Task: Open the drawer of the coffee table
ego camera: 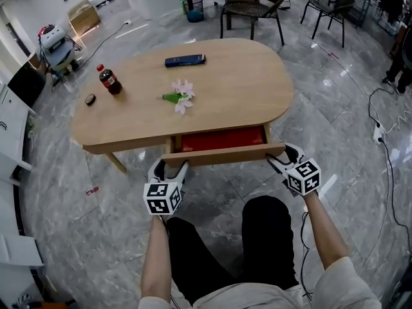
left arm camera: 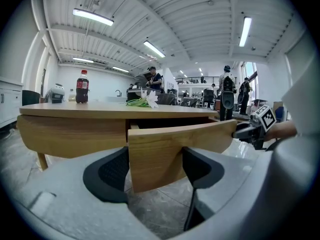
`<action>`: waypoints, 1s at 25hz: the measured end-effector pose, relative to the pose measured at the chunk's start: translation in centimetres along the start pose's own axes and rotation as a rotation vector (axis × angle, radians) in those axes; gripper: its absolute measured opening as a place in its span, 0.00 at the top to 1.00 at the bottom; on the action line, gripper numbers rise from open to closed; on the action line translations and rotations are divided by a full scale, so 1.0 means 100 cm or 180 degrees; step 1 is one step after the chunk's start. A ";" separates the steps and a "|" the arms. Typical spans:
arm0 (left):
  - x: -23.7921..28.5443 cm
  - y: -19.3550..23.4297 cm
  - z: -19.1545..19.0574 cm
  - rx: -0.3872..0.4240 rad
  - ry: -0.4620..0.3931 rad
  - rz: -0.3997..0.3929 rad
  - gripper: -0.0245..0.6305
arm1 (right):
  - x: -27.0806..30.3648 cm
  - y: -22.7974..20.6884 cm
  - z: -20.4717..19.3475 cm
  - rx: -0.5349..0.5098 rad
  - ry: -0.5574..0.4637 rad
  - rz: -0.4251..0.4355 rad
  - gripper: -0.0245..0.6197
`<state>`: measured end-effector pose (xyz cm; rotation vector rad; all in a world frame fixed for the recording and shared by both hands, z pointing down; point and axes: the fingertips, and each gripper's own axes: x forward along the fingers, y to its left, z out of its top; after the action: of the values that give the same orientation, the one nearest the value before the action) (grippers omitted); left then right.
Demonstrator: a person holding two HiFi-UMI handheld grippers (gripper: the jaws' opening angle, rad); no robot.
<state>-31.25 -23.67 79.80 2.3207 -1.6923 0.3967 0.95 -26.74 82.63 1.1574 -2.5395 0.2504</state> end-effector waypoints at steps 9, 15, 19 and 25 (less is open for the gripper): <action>-0.020 -0.011 -0.010 -0.0029 0.0015 0.0010 0.46 | -0.017 0.011 -0.009 0.0007 -0.0013 0.0005 0.53; -0.029 -0.017 -0.017 -0.0046 0.0016 0.0013 0.46 | -0.025 0.017 -0.015 -0.0019 0.0009 -0.0001 0.53; -0.034 -0.013 -0.017 -0.0034 0.0020 -0.0007 0.46 | -0.029 0.025 -0.014 -0.0018 -0.0010 -0.0008 0.53; -0.036 -0.018 -0.018 -0.0047 0.0007 0.0014 0.46 | -0.031 0.023 -0.015 0.0044 -0.0052 0.0036 0.53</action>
<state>-30.73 -19.32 80.15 2.3057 -1.6938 0.3861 1.48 -22.67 82.84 1.1549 -2.5630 0.2626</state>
